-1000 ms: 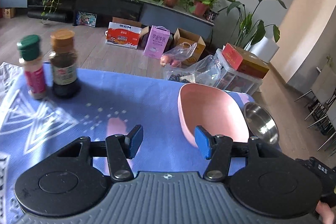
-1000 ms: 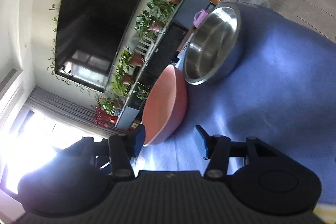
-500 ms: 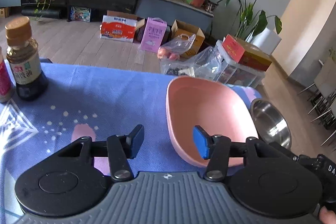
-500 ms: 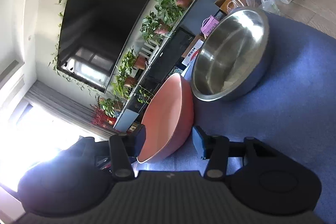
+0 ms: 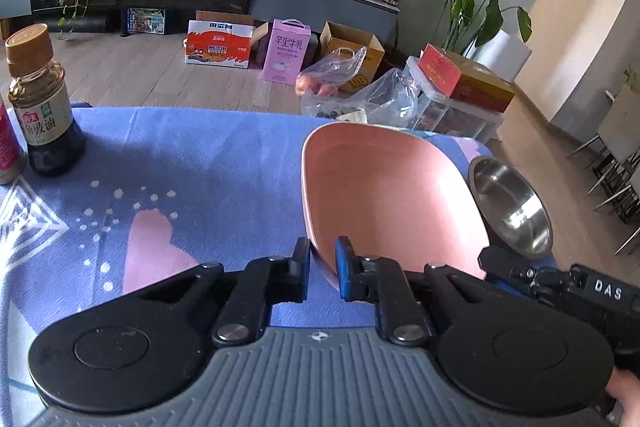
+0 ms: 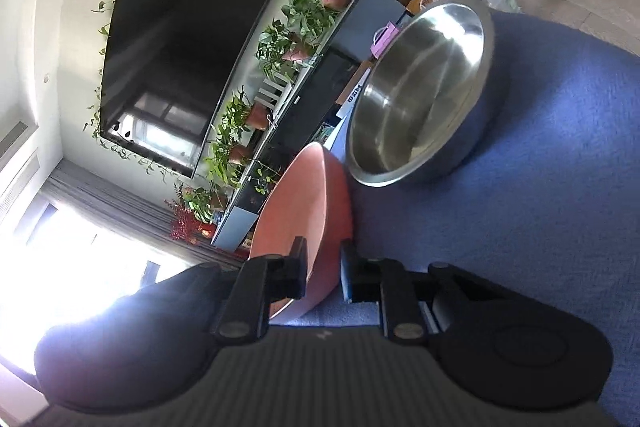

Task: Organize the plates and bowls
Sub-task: 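Grasp the pink bowl rim with the left gripper while the right gripper grasps it too, then carry the pink bowl with both grippers and lower it onto the green plate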

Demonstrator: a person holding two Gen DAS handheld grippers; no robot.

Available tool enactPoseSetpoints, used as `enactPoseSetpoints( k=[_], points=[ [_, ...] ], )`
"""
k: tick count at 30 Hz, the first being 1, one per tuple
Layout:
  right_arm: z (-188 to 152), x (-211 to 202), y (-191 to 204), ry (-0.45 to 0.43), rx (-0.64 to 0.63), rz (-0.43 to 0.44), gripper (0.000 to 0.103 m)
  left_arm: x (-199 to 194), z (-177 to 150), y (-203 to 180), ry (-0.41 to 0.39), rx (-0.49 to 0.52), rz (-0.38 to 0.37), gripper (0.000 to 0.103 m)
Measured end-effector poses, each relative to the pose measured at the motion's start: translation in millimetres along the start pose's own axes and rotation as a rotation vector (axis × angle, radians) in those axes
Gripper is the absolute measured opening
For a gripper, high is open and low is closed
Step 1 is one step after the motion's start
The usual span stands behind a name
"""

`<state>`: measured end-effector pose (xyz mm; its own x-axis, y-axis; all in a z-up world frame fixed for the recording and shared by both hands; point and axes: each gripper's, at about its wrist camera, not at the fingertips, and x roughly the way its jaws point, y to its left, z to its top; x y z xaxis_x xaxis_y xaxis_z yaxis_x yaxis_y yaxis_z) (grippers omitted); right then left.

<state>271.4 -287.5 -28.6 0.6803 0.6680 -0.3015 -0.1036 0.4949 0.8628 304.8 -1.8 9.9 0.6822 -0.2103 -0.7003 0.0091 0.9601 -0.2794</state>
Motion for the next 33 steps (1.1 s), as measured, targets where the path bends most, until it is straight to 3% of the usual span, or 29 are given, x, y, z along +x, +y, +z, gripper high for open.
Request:
enactPoseSetpoints(
  k=[14, 21, 24, 33],
  points=[
    [-8.2, -1.6, 21.4, 0.026, -0.110, -0.019, 0.016, -26.7, -8.7, 7.8, -0.020, 0.000, -0.025, 0.013],
    [-17.0, -10.6, 38.1, 0.048, -0.128, 0.019, 0.016, -67.7, -17.7, 10.0, -0.045, 0.043, -0.016, 0.014],
    [-26.4, -18.6, 46.0, 0.083, -0.140, 0.026, 0.016, -94.0, -28.9, 14.6, -0.091, 0.052, -0.026, 0.014],
    [-63.3, -45.1, 60.6, 0.145, -0.207, -0.022, 0.016, -153.1, -75.9, 18.4, -0.168, 0.060, -0.103, 0.017]
  ],
)
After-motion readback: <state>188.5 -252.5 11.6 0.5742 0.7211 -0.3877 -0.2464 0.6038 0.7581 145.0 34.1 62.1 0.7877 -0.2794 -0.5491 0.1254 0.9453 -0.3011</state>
